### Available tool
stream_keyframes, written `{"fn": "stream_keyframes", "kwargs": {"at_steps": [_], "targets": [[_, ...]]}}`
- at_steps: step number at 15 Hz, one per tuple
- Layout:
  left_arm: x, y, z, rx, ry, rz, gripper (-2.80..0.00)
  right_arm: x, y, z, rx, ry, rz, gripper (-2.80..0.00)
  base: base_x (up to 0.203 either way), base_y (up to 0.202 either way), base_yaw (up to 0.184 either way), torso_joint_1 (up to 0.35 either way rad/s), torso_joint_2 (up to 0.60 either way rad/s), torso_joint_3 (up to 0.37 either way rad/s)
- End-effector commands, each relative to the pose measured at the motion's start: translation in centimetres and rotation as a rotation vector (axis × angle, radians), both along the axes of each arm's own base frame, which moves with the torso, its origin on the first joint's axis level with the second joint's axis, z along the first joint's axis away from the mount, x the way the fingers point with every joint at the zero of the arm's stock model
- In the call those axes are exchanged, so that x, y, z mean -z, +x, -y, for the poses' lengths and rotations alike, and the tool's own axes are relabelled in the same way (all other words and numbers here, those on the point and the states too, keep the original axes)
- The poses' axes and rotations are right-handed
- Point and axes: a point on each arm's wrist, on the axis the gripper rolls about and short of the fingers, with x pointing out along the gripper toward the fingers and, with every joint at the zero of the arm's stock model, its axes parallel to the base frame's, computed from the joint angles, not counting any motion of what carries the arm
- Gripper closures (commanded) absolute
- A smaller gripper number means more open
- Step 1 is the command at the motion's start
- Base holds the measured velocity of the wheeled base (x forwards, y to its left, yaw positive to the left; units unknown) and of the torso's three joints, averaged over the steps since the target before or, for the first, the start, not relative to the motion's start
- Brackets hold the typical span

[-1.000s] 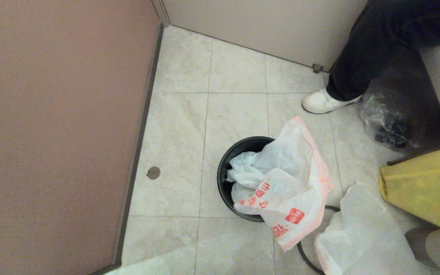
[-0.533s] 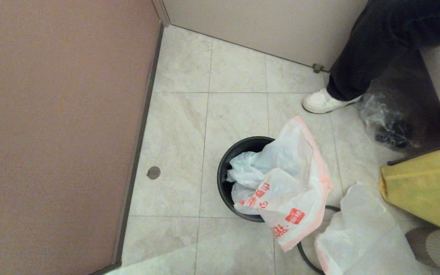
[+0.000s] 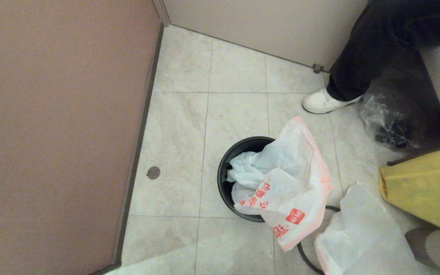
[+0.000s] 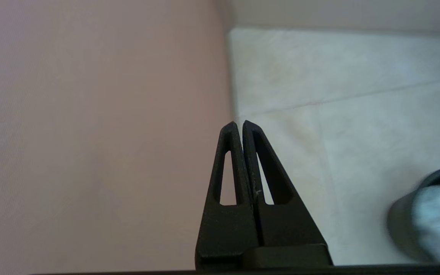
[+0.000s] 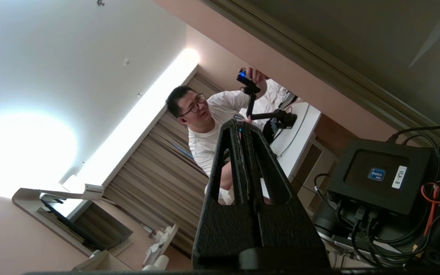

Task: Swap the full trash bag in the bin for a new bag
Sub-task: Put the new garbage bag on the trash can

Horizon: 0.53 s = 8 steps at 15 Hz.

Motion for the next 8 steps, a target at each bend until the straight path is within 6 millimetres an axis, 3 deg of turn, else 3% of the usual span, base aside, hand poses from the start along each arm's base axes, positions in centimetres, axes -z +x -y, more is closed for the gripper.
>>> {"fn": "stream_keyframes", "kwargs": {"at_steps": [1, 5, 8], "targets": [[1.3, -0.1, 0.1, -0.013, -0.015, -0.052, 0.00, -0.1, -0.3, 0.3, -0.037, 0.028, -0.016, 0.00, 0.000, 0.000, 0.000, 0.000, 0.00, 0.000], [1.8, 0.0, -0.3, -0.059, -0.004, -0.061, 0.00, -0.2, -0.4, 0.3, -0.037, 0.033, -0.010, 0.00, 0.000, 0.000, 0.000, 0.000, 0.00, 0.000], [4.1, 0.6, -1.5, -0.111, 0.055, -0.118, 0.00, -0.3, -0.9, 0.9, -0.038, 0.055, 0.014, 0.00, 0.000, 0.000, 0.000, 0.000, 0.00, 0.000]]}}
